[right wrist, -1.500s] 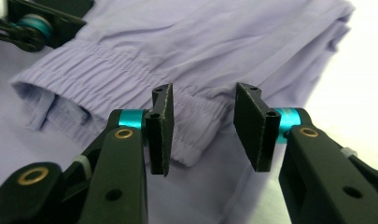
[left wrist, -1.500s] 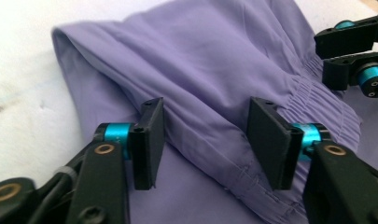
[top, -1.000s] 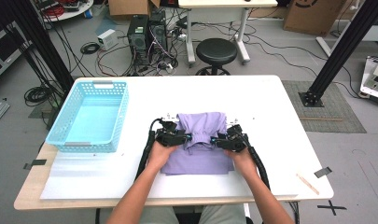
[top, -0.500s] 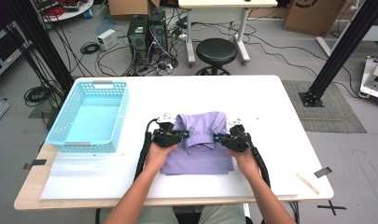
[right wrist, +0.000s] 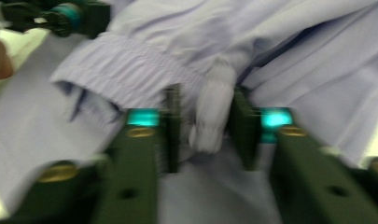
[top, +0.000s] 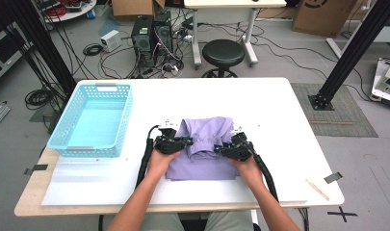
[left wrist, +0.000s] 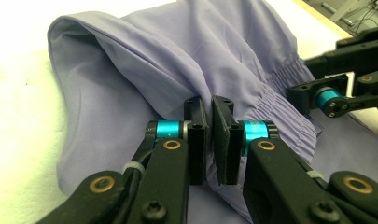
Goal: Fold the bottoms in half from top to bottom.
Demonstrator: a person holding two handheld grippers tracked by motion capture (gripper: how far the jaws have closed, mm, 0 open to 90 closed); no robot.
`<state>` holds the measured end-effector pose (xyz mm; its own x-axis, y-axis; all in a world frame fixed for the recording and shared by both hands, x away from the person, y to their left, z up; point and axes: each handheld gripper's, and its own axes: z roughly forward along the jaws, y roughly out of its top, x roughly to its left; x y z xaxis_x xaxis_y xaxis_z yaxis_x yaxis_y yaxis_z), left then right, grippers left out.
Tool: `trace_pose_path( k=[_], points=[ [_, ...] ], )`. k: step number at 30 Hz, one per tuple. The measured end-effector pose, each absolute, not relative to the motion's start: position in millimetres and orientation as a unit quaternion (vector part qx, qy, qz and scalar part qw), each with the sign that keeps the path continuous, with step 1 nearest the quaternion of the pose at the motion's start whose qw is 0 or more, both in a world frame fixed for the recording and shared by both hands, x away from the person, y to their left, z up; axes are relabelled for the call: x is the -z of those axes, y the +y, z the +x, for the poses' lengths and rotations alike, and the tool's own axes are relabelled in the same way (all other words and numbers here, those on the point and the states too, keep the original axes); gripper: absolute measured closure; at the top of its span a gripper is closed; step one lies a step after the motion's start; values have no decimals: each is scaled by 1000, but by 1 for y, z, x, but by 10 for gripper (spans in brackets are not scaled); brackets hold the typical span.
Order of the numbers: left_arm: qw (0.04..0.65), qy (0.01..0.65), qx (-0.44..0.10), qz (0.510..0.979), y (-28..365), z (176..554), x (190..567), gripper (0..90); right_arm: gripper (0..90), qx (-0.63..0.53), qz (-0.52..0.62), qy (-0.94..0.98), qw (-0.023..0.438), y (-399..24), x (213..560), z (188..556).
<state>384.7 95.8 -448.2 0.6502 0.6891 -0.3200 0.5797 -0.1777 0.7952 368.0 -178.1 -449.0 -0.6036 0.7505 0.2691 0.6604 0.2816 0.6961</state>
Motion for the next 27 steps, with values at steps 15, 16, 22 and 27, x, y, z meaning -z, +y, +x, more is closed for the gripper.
trace_pose_path(
  k=[15,16,22,27],
  points=[
    [533,372,-37,760,95,358,432,844,849,-435,415,797,66,-204,420,350],
    [533,371,-35,760,96,355,431,843,848,-436,413,798,60,-204,419,347],
    [505,378,-31,775,104,347,443,785,795,-428,404,808,29,-197,424,328],
    [509,392,-57,764,113,346,441,586,632,-425,409,801,101,-195,416,323]
  ],
)
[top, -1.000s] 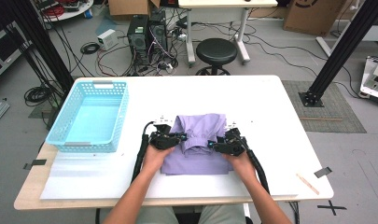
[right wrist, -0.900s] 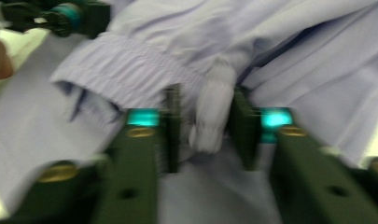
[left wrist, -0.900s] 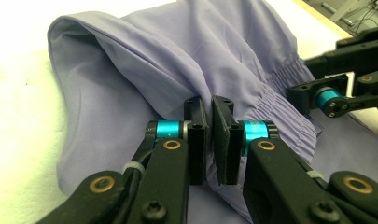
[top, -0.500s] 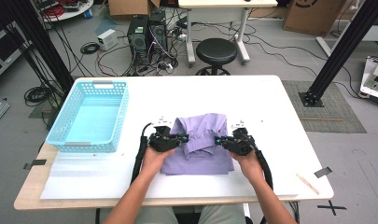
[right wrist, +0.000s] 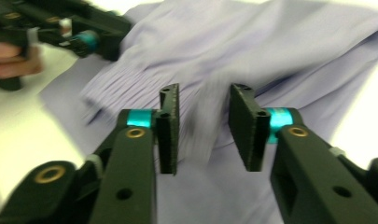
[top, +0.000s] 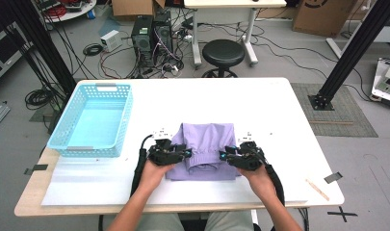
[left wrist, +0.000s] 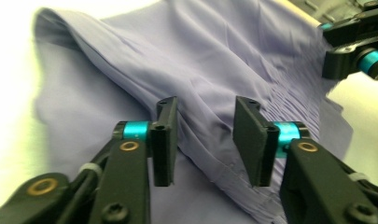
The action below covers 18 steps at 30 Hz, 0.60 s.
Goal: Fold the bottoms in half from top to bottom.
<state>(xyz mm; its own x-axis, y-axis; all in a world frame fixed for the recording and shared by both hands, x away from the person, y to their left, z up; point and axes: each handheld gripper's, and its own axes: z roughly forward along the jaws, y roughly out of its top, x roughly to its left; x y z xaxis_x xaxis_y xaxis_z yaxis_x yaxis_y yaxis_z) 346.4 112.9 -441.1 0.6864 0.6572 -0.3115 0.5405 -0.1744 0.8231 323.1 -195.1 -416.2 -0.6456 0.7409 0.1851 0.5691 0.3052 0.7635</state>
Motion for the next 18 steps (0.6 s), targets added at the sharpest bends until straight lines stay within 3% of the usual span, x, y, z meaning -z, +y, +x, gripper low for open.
trace_pose_path(
  k=[3,16,18],
  points=[
    [516,389,-67,760,118,347,437,563,647,-423,414,792,152,-199,411,323],
    [525,393,-64,753,127,349,438,552,667,-383,397,830,81,-179,439,332],
    [511,393,-54,763,121,349,442,552,575,-397,415,814,86,-186,436,331]
  ],
)
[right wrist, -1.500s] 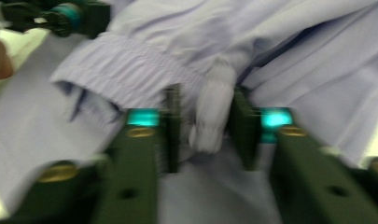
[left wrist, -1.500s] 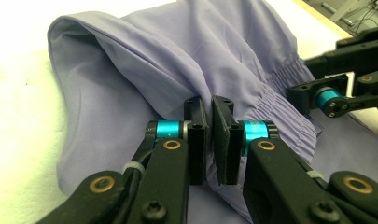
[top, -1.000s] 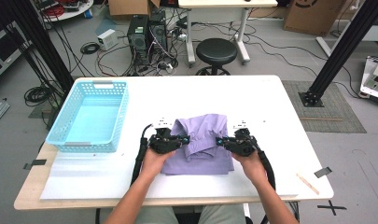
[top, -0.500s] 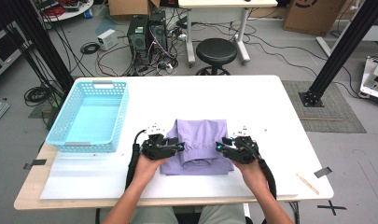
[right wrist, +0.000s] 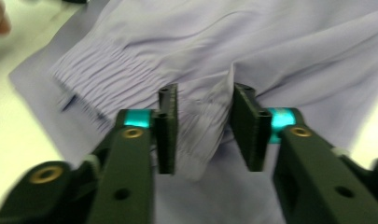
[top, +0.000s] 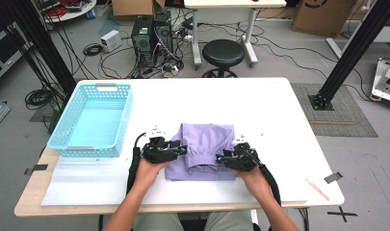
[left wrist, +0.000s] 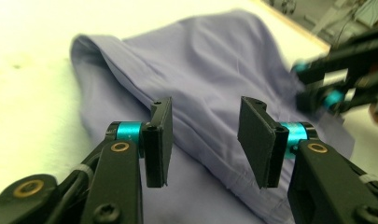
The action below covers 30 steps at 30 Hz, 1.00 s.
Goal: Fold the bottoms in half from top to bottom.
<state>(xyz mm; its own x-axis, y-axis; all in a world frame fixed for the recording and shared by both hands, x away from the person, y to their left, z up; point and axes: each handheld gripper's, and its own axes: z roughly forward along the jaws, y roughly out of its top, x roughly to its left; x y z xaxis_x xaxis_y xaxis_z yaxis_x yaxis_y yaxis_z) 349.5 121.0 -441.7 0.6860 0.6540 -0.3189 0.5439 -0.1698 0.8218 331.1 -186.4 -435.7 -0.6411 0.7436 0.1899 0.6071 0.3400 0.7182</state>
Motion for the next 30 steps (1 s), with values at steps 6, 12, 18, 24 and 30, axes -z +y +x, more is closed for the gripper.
trace_pose_path(
  k=[6,12,18,24,30],
  points=[
    [493,390,-50,776,113,349,447,559,550,-385,439,808,77,-183,446,339],
    [490,390,-46,778,109,350,449,577,841,-396,422,813,67,-179,447,340],
    [504,373,-34,778,106,345,445,576,853,-411,418,807,67,-191,439,338],
    [523,369,-46,767,106,343,441,568,849,-412,426,803,65,-211,429,336],
    [509,378,-60,771,103,344,440,551,782,-410,413,811,58,-200,433,326]
  ],
)
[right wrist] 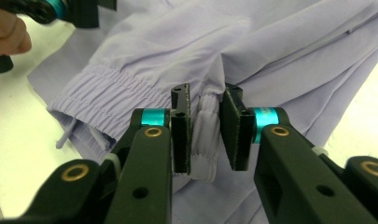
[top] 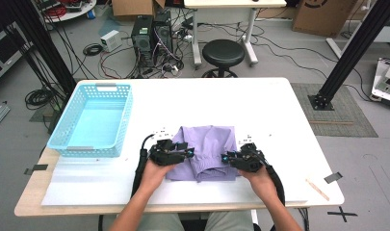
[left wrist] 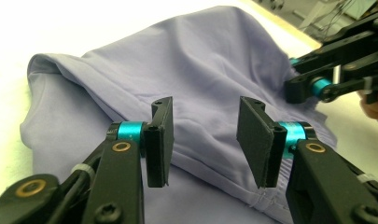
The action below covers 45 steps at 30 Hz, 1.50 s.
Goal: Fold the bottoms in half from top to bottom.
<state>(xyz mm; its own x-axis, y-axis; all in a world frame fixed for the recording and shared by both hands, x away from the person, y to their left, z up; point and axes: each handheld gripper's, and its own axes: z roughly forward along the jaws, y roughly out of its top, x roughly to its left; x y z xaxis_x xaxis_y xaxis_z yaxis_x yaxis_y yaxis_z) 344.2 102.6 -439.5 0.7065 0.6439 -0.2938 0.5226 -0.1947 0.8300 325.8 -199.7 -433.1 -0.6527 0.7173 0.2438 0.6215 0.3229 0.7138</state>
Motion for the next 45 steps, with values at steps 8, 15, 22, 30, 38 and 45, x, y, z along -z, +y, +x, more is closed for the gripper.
trace_pose_path(
  k=[8,15,22,30,38,45],
  points=[
    [449,417,-62,787,88,358,448,602,830,-404,411,815,59,-189,438,330],
    [423,434,-111,788,90,370,445,892,827,-410,413,811,61,-188,437,330],
    [447,445,-107,769,97,369,442,739,785,-407,409,814,66,-186,437,326],
    [433,450,-98,774,96,375,449,646,820,-410,409,812,71,-195,434,320],
    [429,443,-128,777,97,375,448,883,689,-416,403,811,77,-201,429,316],
    [460,443,-149,755,106,374,441,747,630,-442,400,780,190,-212,410,311]
  ],
)
